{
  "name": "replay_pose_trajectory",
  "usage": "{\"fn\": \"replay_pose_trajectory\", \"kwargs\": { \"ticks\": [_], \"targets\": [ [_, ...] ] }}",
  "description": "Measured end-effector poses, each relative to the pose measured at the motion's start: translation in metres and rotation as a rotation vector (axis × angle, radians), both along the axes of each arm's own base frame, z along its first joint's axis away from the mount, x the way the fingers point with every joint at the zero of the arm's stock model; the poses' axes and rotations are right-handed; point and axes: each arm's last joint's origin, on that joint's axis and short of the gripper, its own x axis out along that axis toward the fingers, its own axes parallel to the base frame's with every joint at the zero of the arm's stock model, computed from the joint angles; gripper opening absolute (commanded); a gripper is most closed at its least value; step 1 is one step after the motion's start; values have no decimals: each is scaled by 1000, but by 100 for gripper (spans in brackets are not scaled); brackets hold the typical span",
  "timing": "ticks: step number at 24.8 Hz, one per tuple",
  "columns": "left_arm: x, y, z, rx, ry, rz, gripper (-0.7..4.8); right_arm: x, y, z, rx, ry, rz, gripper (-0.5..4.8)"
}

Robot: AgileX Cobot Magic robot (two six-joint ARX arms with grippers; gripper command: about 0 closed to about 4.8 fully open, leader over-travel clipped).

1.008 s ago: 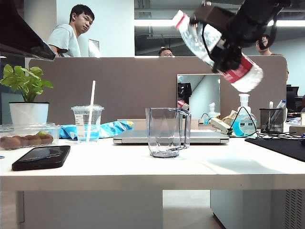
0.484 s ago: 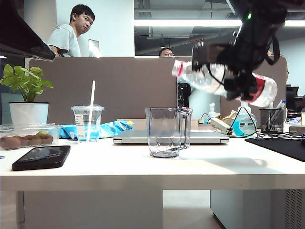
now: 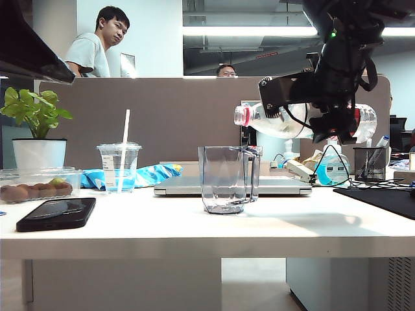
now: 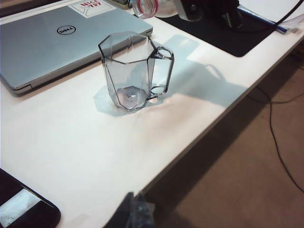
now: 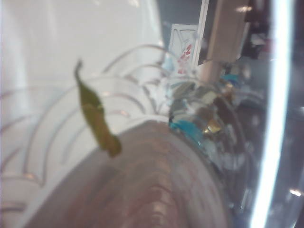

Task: Pick up the mineral water bottle on the table and pour water into the mug until it's half full.

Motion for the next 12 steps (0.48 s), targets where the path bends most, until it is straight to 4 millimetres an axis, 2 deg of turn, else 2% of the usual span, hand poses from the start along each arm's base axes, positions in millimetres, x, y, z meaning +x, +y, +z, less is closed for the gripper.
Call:
{"fn": "replay_pose_trajectory", "kwargs": {
  "ticks": [12],
  "targets": [
    [0,0,0,1,2,0,-5,0,0,1,-59,-10,9,253]
  ]
}}
